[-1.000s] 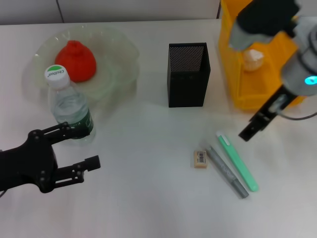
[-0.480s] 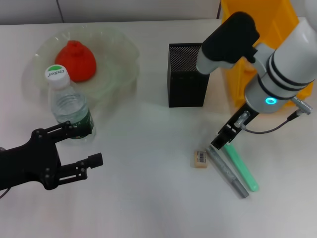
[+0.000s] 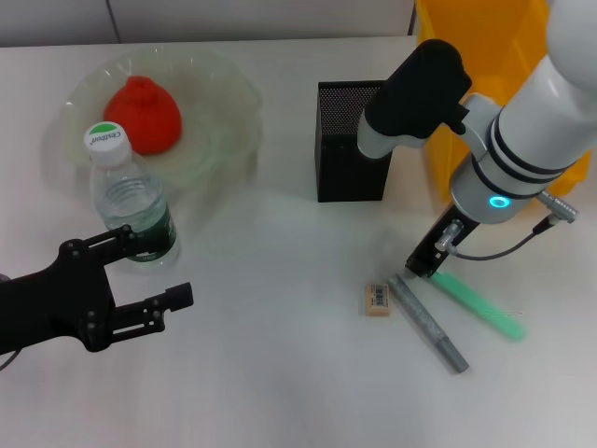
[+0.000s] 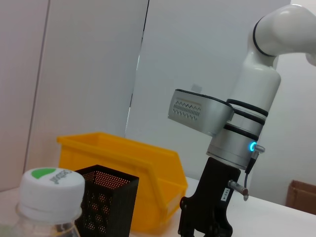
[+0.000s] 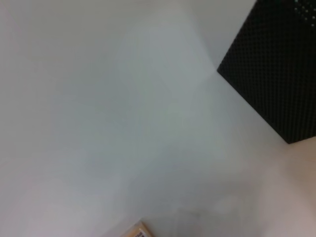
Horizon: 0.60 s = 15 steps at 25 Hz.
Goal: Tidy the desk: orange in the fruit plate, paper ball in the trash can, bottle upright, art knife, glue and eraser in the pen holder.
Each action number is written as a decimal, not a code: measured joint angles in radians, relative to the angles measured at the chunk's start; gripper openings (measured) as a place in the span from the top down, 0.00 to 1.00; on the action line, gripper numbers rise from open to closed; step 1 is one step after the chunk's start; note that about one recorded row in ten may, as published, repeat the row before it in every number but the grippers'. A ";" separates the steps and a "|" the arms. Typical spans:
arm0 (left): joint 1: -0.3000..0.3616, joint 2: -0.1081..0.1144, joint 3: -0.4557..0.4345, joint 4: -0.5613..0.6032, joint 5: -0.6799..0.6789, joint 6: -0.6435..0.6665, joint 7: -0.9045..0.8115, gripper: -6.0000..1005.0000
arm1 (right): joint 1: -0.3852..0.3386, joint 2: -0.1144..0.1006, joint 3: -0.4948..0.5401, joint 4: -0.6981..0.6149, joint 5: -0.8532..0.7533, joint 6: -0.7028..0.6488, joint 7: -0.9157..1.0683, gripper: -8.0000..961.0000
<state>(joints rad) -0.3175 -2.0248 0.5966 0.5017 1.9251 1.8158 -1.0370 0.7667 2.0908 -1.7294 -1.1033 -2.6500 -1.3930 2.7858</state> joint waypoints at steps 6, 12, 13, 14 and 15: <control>0.000 -0.001 0.000 0.000 0.000 0.000 -0.002 0.23 | -0.001 -0.002 -0.002 -0.023 -0.005 -0.010 0.000 0.70; 0.005 0.002 -0.005 0.000 -0.001 -0.002 -0.003 0.23 | -0.043 -0.008 0.072 -0.169 -0.008 -0.084 -0.026 0.81; 0.005 0.002 -0.005 0.000 -0.001 -0.003 -0.003 0.23 | -0.057 -0.008 0.108 -0.220 -0.008 -0.112 -0.038 0.81; 0.005 0.003 -0.005 0.000 -0.001 -0.003 -0.003 0.23 | -0.071 -0.008 0.158 -0.288 -0.004 -0.136 -0.050 0.81; 0.006 0.003 -0.005 0.000 -0.001 -0.003 -0.003 0.23 | -0.086 -0.007 0.209 -0.354 0.012 -0.162 -0.064 0.81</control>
<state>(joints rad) -0.3118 -2.0214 0.5919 0.5017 1.9245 1.8129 -1.0397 0.6810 2.0835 -1.5202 -1.4570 -2.6377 -1.5546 2.7218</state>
